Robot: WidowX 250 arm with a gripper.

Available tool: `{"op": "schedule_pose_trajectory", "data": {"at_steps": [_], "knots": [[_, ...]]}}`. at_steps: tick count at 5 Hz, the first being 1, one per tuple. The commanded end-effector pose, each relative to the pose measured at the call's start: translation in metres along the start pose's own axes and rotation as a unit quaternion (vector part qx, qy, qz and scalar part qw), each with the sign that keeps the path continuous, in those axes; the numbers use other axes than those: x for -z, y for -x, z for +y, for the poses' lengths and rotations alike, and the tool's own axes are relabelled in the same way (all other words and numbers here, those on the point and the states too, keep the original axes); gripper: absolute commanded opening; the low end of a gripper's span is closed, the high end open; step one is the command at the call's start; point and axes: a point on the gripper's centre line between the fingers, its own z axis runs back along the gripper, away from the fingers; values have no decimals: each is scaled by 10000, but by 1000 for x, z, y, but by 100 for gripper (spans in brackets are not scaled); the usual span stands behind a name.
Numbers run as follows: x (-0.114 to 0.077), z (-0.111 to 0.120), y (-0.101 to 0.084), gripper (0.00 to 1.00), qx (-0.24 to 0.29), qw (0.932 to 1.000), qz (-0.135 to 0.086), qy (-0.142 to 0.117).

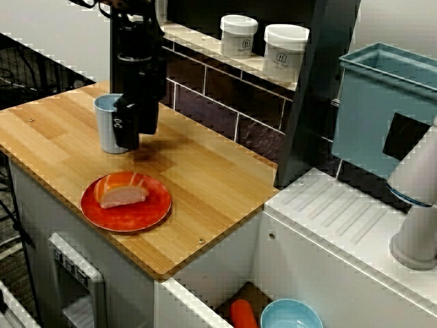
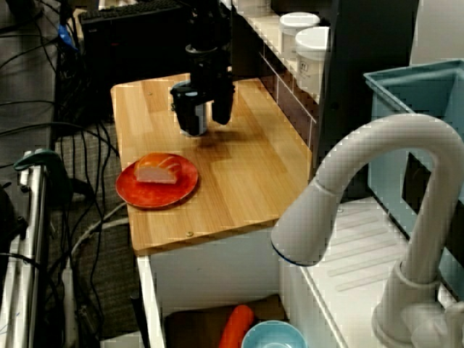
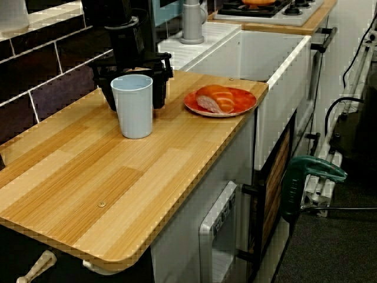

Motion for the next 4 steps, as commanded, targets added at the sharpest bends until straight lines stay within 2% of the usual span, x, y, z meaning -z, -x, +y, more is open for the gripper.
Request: {"op": "schedule_pose_trajectory", "data": {"at_steps": [1, 3, 4], "knots": [[-28, 6, 32, 100, 23, 9991, -85, -408], [-23, 8, 51, 100, 11, 9990, -30, -446], [-30, 11, 62, 100, -2, 9994, -20, -350]]}}
